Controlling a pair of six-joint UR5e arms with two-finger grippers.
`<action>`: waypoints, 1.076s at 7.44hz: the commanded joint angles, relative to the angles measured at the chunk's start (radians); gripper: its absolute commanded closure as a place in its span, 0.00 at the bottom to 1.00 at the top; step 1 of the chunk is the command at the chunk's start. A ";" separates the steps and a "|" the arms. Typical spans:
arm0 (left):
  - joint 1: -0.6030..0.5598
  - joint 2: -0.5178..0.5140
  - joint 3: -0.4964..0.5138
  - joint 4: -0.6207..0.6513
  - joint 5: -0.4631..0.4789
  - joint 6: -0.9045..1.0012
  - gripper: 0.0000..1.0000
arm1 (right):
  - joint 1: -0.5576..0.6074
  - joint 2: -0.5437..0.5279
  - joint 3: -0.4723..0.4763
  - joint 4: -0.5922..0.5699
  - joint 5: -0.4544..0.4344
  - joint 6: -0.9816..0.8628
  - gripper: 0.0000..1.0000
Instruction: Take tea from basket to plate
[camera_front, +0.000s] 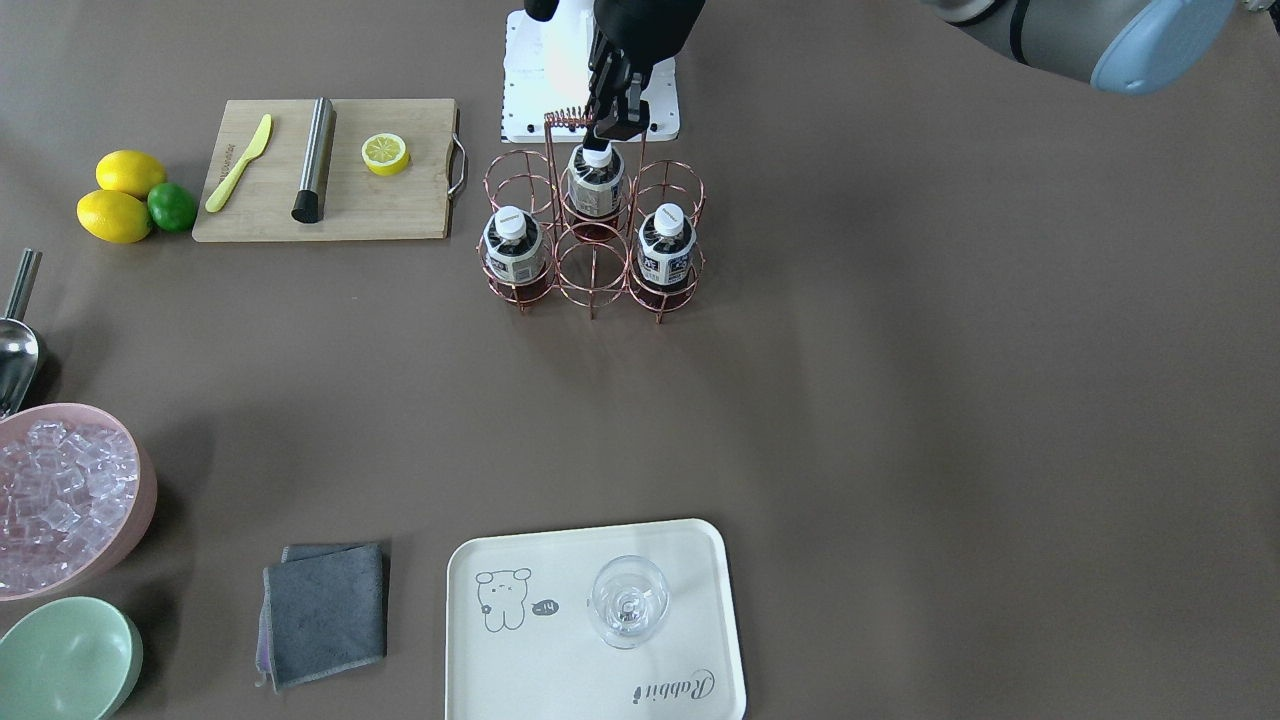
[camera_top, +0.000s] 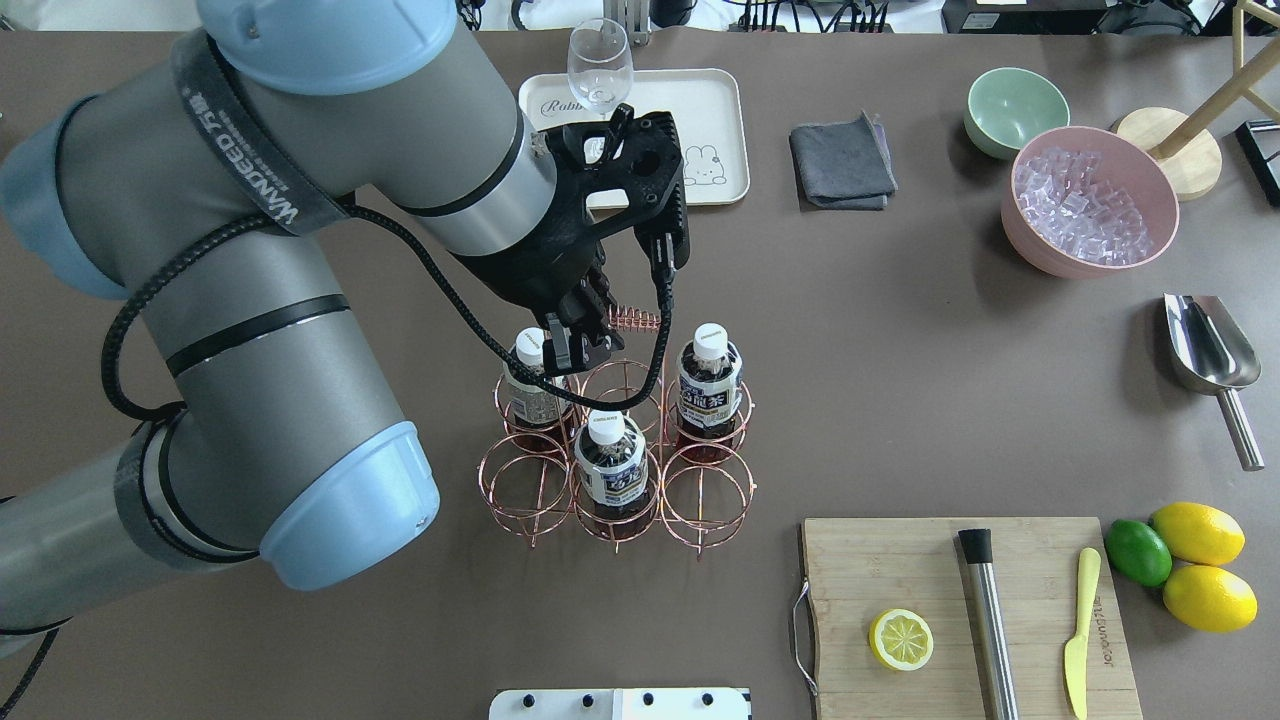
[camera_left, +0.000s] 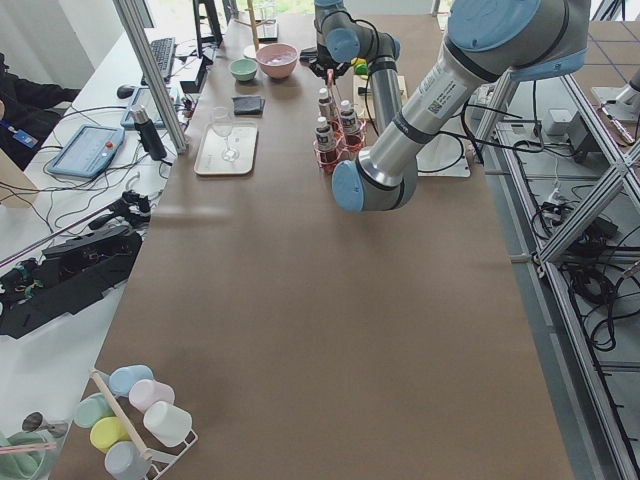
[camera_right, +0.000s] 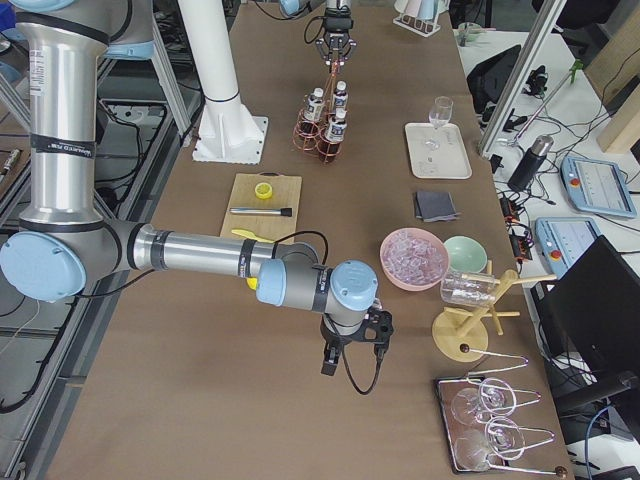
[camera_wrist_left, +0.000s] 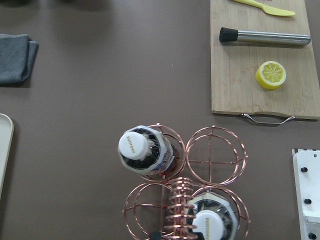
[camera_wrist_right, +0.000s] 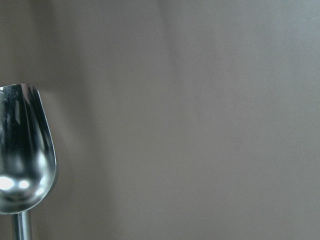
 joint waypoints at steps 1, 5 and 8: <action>0.001 0.000 0.007 0.000 0.002 0.000 1.00 | 0.000 0.000 0.003 0.000 0.002 -0.002 0.00; -0.001 0.003 0.016 -0.003 0.000 0.000 1.00 | -0.052 0.044 0.041 -0.032 0.003 0.018 0.00; -0.001 0.003 0.018 -0.003 0.000 0.000 1.00 | -0.095 0.118 0.070 -0.064 0.011 0.228 0.00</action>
